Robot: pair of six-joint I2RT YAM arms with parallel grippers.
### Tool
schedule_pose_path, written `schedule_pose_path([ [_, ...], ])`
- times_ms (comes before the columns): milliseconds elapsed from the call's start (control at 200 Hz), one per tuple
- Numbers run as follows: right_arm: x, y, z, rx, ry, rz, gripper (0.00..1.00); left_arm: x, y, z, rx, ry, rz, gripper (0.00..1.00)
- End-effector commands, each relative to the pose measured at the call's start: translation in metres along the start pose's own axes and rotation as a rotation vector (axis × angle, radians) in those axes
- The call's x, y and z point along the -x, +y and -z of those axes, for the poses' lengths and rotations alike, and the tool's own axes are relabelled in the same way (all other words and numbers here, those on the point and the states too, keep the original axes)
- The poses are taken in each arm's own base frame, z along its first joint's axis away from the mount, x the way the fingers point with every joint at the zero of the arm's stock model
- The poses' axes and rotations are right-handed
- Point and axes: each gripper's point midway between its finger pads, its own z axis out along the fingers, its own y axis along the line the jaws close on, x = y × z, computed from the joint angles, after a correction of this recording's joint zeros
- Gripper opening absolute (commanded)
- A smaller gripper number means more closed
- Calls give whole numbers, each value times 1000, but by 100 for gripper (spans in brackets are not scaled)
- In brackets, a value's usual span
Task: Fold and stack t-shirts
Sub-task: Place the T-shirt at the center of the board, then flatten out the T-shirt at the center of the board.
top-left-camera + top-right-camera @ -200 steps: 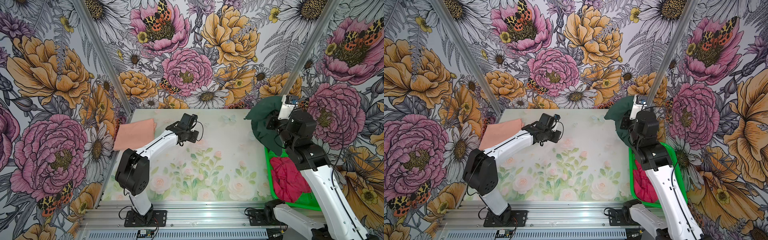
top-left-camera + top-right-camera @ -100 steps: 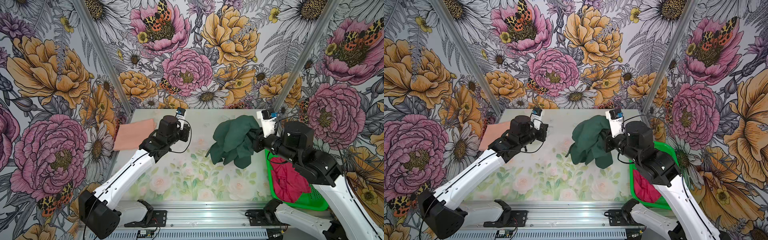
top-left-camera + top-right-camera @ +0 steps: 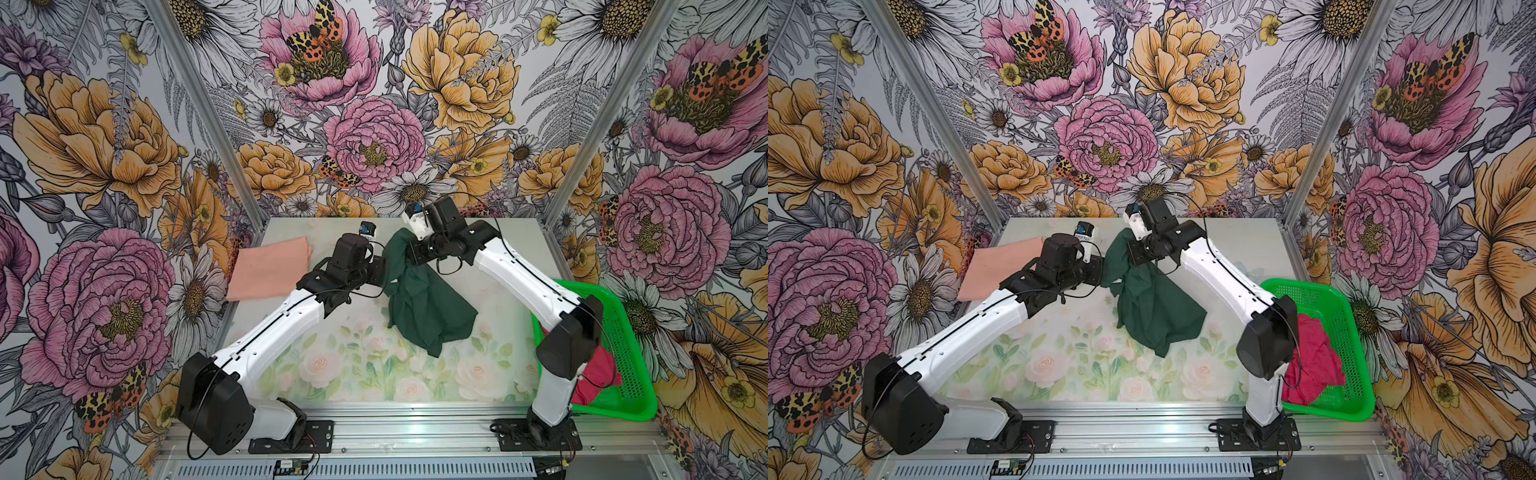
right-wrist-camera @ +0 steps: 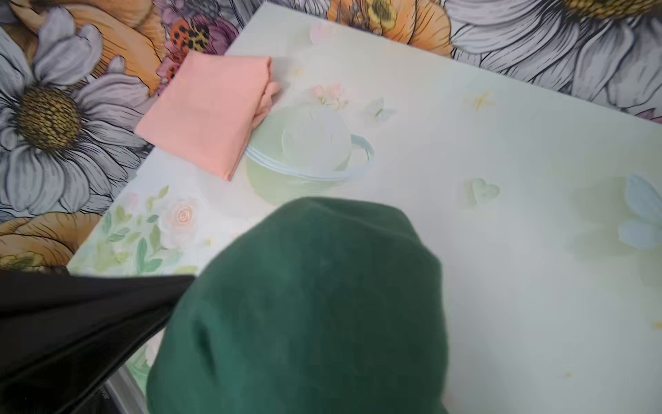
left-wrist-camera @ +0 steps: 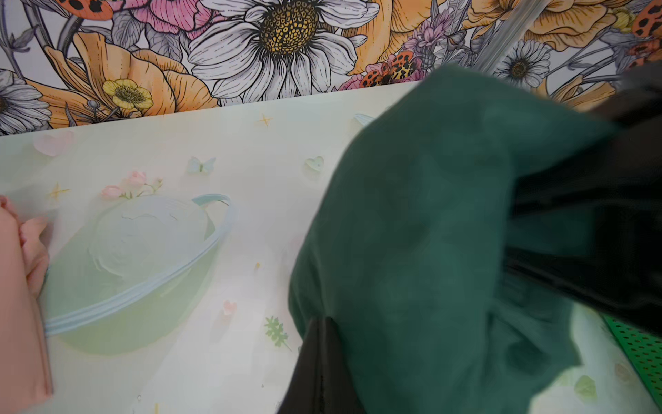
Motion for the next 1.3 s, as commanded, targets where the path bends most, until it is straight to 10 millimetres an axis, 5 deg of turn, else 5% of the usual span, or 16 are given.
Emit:
schedule_pose_path([
  [0, 72, 2, 14, -44, -197, 78, 42, 10, -4, 5, 18, -39, -2, 0],
  [35, 81, -2, 10, -67, -216, 95, 93, 8, -3, 5, 30, -39, -19, 0],
  [85, 88, -9, 7, -116, -234, 98, 99, 6, -1, 6, 56, -43, -44, 0],
  [155, 87, -20, 11, -175, -237, 82, 99, 1, -3, 6, 60, -35, -90, 0],
  [260, 57, -26, 16, -195, -172, 47, 99, -9, -1, 5, 82, -20, -124, 0],
  [330, 21, -25, 16, -175, -93, 11, 99, -14, 4, 5, 113, -15, -133, 0],
  [465, -72, -12, 11, -112, 102, -43, 74, -20, 9, 5, 142, -7, -151, 0],
  [600, -156, 6, 17, -117, 257, -31, 68, -19, 11, 7, 155, -11, -158, 0],
  [710, -200, 6, 22, -161, 358, -32, 67, -18, 10, 8, 152, -12, -163, 0],
  [870, -220, 10, 3, -163, 439, -39, 41, -18, 7, 4, 141, -4, -161, 0],
  [955, -214, 13, -12, -178, 444, -7, 42, -20, 3, 4, 133, 1, -170, 0],
  [1155, -211, 54, -43, -82, 481, 84, 42, -28, 11, 6, 163, 13, -187, 0],
  [1295, -219, 56, -55, -80, 515, 92, 42, -31, 13, 6, 172, 22, -191, 0],
])
